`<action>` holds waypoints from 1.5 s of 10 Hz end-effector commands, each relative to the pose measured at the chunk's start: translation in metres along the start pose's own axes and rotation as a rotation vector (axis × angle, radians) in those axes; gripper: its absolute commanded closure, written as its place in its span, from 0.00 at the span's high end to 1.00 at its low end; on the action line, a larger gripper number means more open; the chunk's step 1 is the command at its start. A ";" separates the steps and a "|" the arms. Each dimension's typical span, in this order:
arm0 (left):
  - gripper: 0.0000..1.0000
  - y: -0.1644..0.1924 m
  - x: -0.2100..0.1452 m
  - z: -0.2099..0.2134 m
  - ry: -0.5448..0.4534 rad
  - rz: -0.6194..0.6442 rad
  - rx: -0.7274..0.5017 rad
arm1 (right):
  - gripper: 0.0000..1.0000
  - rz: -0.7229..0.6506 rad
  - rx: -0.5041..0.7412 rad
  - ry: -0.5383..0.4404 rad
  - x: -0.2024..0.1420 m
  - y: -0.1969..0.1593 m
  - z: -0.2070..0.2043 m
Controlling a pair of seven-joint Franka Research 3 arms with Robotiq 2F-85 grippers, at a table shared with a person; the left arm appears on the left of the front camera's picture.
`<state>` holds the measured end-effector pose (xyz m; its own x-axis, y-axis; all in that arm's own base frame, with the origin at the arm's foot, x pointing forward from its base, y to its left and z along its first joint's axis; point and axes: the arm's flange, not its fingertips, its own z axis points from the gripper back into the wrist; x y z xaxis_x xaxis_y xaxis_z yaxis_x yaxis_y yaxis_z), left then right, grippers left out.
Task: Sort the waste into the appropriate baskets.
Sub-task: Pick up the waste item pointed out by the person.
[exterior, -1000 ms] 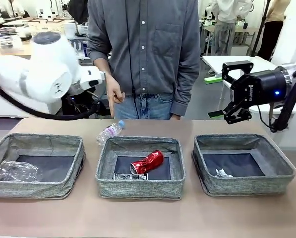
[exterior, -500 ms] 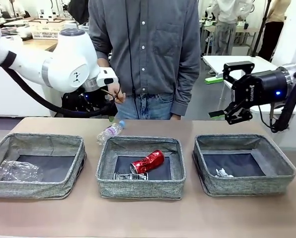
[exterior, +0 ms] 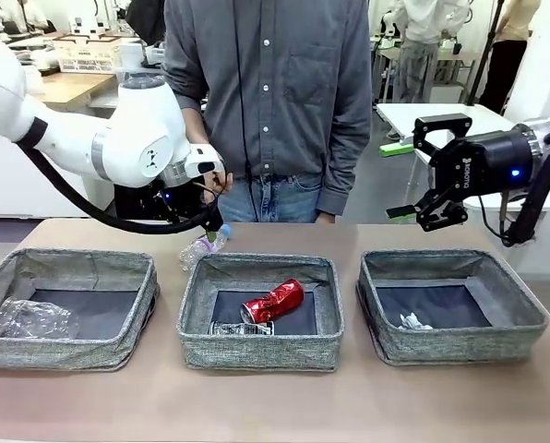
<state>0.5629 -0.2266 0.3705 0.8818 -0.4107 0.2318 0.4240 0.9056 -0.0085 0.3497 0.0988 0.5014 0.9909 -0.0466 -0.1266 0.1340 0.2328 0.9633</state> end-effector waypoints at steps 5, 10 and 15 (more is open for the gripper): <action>1.00 0.011 0.015 -0.046 0.037 -0.010 -0.053 | 1.00 -0.004 0.015 0.000 0.000 0.004 -0.001; 0.67 0.010 0.011 -0.050 0.021 0.002 -0.013 | 1.00 -0.004 0.015 0.000 0.000 0.004 -0.001; 0.23 0.011 0.012 -0.048 0.024 -0.021 -0.016 | 1.00 -0.004 0.015 0.000 0.000 0.004 -0.001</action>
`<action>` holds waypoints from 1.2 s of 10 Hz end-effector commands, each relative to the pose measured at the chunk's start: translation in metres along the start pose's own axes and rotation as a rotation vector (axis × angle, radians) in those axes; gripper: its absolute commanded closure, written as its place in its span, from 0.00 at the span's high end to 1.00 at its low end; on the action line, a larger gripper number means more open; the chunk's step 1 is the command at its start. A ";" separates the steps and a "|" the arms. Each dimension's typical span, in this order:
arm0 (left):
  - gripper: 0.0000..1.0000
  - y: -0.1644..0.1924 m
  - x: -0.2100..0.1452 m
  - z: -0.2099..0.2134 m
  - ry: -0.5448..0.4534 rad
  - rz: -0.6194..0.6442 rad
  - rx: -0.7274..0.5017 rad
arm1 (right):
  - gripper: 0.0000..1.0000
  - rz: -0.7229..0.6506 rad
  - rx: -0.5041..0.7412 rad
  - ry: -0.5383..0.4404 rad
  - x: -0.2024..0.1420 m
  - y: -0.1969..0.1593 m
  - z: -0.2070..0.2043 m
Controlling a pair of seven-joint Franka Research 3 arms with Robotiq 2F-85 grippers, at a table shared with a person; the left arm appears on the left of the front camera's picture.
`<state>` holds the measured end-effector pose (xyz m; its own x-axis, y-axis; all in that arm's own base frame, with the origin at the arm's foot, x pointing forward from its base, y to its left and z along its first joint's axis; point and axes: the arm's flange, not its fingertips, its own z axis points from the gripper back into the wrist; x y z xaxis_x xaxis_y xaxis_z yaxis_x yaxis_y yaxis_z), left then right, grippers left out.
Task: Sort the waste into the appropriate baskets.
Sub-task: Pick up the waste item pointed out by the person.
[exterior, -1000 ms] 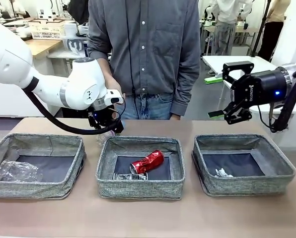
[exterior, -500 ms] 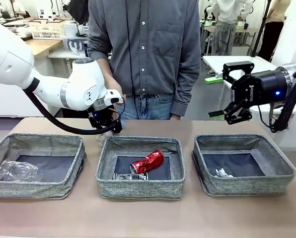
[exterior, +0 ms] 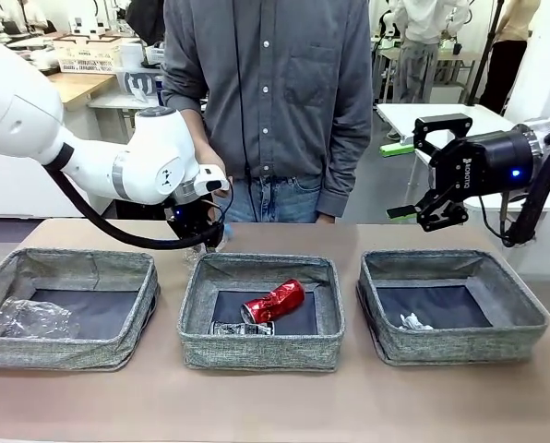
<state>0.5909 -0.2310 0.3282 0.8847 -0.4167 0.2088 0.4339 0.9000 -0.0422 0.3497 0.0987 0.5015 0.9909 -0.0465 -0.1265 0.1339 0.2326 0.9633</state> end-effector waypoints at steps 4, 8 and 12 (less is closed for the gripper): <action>0.15 0.006 -0.014 0.014 0.018 -0.037 0.026 | 1.00 -0.004 0.015 0.000 0.000 0.004 -0.001; 0.15 0.023 -0.028 0.073 0.105 -0.182 -0.005 | 1.00 -0.004 0.015 0.000 0.000 0.004 -0.001; 0.15 -0.001 -0.107 0.213 0.340 -0.363 -0.116 | 1.00 -0.004 0.015 0.000 0.000 0.004 -0.001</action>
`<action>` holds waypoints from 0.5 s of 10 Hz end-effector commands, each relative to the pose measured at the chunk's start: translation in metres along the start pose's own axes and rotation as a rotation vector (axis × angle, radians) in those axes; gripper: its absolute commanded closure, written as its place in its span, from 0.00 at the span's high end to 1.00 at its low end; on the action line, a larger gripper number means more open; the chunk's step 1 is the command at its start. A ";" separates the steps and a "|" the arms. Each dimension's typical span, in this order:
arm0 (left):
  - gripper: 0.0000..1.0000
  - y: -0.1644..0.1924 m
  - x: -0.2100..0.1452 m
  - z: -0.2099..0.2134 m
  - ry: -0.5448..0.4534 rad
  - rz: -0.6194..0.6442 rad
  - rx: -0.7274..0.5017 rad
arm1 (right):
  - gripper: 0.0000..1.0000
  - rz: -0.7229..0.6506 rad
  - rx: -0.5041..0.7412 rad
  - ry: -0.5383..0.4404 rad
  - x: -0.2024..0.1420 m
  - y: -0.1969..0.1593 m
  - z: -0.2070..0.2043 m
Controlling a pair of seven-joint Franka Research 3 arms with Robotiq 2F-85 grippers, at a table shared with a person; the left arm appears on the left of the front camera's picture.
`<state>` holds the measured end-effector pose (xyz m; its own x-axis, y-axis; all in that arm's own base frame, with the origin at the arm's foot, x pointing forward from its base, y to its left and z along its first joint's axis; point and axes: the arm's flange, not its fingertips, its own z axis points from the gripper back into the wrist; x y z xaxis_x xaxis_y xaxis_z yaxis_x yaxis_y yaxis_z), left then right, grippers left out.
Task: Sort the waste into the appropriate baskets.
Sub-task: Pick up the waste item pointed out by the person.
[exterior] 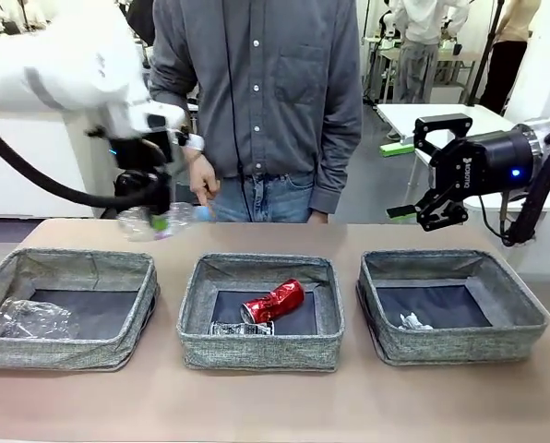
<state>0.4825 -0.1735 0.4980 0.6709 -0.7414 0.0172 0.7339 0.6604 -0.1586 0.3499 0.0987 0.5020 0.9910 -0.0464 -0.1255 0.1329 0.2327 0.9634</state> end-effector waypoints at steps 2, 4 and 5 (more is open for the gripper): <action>0.15 -0.061 -0.061 0.060 -0.113 0.111 -0.134 | 1.00 -0.005 0.015 0.000 0.000 0.004 -0.001; 0.15 -0.077 -0.086 0.065 -0.431 0.121 -0.086 | 1.00 -0.005 0.015 0.000 0.000 0.004 -0.001; 0.15 -0.068 -0.066 0.077 -0.078 0.080 -0.117 | 1.00 -0.005 0.015 0.000 0.000 0.004 -0.001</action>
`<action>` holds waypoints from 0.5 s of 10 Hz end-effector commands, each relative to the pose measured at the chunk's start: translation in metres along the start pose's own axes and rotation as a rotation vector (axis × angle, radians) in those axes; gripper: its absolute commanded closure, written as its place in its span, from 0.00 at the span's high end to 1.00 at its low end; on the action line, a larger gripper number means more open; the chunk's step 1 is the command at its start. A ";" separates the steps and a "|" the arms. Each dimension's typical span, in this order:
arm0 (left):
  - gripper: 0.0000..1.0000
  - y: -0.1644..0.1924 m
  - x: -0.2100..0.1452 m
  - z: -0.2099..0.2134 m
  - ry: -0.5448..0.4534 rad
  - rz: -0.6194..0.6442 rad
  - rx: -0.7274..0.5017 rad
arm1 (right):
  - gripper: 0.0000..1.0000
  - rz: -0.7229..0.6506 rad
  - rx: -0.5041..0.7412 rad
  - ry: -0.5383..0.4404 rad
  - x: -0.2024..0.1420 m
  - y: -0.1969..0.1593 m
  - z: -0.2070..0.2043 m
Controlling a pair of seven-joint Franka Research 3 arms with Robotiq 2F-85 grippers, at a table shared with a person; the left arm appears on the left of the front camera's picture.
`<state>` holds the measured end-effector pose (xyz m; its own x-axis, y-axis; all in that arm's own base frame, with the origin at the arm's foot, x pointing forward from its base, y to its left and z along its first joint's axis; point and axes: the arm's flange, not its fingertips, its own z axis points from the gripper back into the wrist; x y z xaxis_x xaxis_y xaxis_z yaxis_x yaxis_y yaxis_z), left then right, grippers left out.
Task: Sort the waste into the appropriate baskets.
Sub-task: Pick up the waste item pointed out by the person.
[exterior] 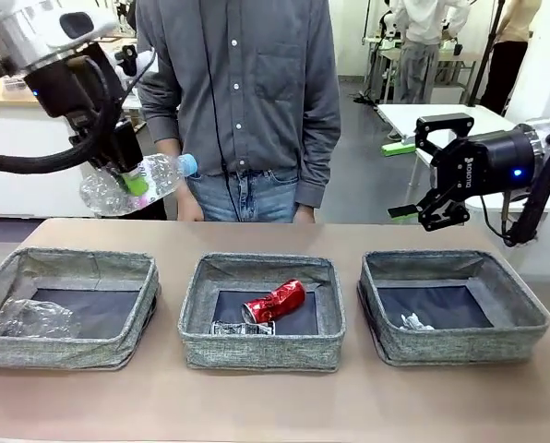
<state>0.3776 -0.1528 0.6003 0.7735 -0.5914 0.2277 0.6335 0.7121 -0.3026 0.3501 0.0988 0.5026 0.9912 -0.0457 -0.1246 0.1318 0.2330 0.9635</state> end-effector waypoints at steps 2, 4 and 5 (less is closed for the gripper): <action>0.15 0.012 0.015 -0.018 0.172 -0.038 0.022 | 1.00 -0.006 0.015 0.000 0.000 0.003 -0.001; 0.24 -0.029 0.029 -0.017 -0.120 0.154 0.060 | 1.00 -0.006 0.015 0.000 0.000 0.003 -0.001; 0.24 -0.072 0.057 -0.012 -0.199 0.292 -0.070 | 1.00 -0.006 0.015 0.000 0.000 0.003 -0.001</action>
<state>0.3853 -0.1982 0.6051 0.8623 -0.4529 0.2268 0.5064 0.7796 -0.3685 0.3502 0.0989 0.5027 0.9912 -0.0453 -0.1245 0.1317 0.2331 0.9635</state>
